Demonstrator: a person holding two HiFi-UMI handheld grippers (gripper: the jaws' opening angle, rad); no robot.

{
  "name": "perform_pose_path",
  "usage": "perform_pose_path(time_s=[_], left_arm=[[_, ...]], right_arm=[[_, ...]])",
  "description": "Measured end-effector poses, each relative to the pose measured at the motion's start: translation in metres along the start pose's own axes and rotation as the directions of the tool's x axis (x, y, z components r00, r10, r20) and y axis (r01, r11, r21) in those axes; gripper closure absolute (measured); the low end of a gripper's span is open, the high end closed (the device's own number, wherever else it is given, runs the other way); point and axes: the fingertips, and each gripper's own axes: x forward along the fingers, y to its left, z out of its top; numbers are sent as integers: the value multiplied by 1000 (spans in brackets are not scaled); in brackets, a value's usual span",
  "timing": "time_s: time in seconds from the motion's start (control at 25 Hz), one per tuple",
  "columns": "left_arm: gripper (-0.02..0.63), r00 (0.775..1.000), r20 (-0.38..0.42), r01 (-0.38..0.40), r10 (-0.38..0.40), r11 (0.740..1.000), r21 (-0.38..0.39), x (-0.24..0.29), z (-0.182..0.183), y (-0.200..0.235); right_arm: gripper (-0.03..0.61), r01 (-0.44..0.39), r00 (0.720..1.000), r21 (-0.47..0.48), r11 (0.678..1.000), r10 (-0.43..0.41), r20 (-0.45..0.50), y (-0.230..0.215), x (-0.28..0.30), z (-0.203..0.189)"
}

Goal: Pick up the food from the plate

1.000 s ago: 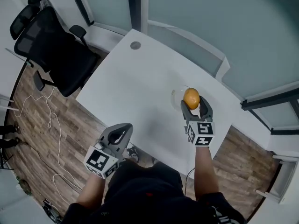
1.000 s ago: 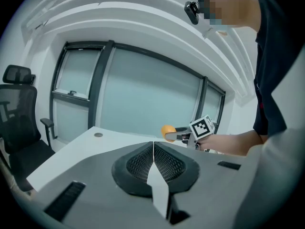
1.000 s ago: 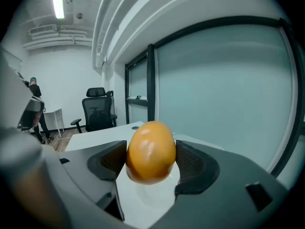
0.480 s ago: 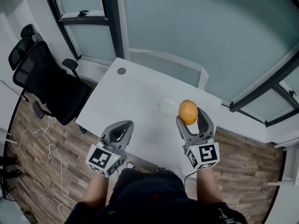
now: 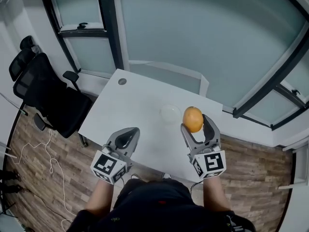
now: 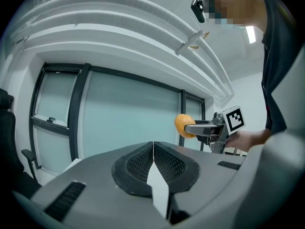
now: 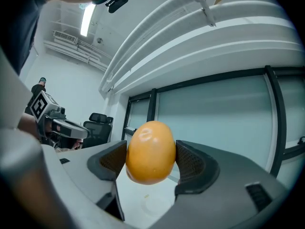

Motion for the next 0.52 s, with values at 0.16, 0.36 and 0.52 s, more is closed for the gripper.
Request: perform_pose_path(time_s=[0.16,0.36,0.52], left_arm=[[591,1000,0,-12,12,1000,-15,-9,0,2],[591,1000,-4,-30,30,999,-17,-20,1,3],[591,999,-9,-42,42,999,21,-27,-3,3]], right_arm=[[239,3,1000,-4,1000,-3,0,2,-1,3],[239,-3,1000,-2,1000,3,3,9,-3,7],[239,-12,1000,4,1000,12,4,15,-5,6]])
